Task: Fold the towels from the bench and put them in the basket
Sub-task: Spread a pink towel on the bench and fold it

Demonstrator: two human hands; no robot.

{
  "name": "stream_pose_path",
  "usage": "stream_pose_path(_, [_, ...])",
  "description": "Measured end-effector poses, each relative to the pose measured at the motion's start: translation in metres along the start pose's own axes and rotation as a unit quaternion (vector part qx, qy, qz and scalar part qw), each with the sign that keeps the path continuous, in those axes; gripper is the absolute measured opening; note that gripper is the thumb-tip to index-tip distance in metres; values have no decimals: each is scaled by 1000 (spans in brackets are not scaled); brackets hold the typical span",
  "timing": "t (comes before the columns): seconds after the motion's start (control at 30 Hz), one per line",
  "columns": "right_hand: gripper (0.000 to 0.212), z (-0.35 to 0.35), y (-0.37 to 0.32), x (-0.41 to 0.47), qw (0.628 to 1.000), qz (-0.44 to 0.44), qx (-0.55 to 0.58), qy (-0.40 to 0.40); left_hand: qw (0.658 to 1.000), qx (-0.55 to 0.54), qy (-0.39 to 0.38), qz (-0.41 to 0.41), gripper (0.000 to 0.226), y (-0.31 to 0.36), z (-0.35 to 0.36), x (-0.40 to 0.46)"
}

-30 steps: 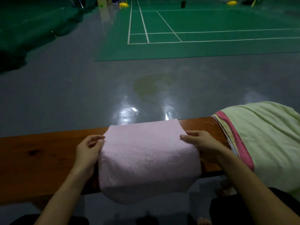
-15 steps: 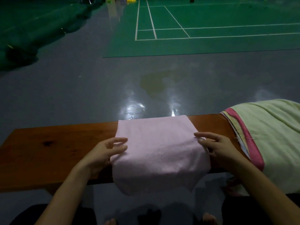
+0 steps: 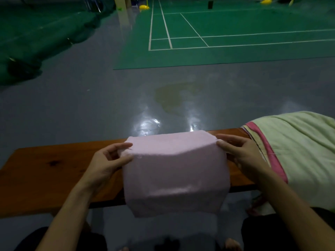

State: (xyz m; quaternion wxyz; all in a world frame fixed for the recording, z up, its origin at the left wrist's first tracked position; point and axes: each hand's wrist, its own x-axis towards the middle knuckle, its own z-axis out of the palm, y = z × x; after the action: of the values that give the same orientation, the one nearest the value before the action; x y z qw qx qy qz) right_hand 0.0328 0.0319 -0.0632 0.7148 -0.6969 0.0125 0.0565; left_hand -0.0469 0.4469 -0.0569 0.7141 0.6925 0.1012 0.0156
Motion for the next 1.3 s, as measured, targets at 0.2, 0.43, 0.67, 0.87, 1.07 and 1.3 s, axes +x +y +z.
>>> stream_pose_path(0.2, [35,2,-24,-11,989,-112,-91,35,990,97,36,100,39,23,-7,-13])
stream_pose_path(0.43, [38,13,-76,-27,967,-218,-114,70,964,154,74,205,38,89,-5,-11])
stream_pose_path(0.67, [44,9,-135,-29,974,-216,-56,27,975,40,32,218,43,148,-10,-11])
stream_pose_path(0.87, [45,12,-174,-25,966,-242,-74,50,970,43,18,240,48,184,-7,-10])
stream_pose_path(1.07, [38,21,-191,-17,883,-325,-295,168,924,165,177,297,32,199,5,-8])
stream_pose_path(1.3, [26,20,-193,-31,852,-313,-364,208,882,226,247,332,26,200,7,-15])
